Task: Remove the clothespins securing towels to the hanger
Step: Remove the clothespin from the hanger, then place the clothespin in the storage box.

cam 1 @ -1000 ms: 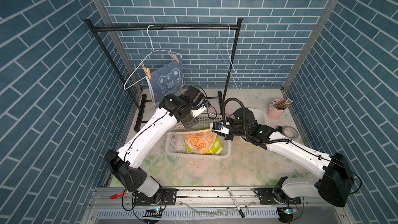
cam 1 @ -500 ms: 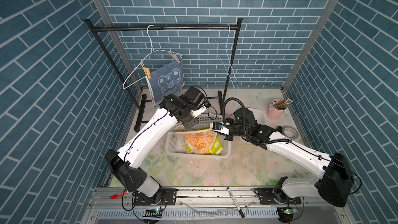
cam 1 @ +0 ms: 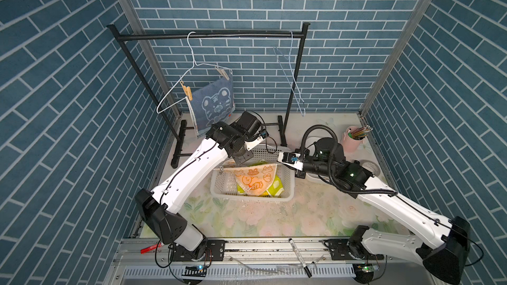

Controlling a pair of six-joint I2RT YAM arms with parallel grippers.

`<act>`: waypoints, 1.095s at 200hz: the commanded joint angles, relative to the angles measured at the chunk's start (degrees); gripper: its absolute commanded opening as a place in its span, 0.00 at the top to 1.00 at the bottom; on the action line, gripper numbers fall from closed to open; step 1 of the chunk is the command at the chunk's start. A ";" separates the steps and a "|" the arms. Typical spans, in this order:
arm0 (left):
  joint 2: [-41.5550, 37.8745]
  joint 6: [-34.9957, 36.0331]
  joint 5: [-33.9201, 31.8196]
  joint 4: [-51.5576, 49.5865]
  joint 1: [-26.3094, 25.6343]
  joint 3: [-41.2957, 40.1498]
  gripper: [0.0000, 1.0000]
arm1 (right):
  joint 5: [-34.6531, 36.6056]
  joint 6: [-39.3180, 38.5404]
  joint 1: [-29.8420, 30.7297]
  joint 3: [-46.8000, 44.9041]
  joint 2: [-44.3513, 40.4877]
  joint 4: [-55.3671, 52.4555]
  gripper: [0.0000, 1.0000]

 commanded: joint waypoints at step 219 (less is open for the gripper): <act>-2.62 -0.90 -2.25 0.62 -0.32 -1.11 1.00 | 31.03 17.96 -23.30 -8.57 6.61 -10.80 0.52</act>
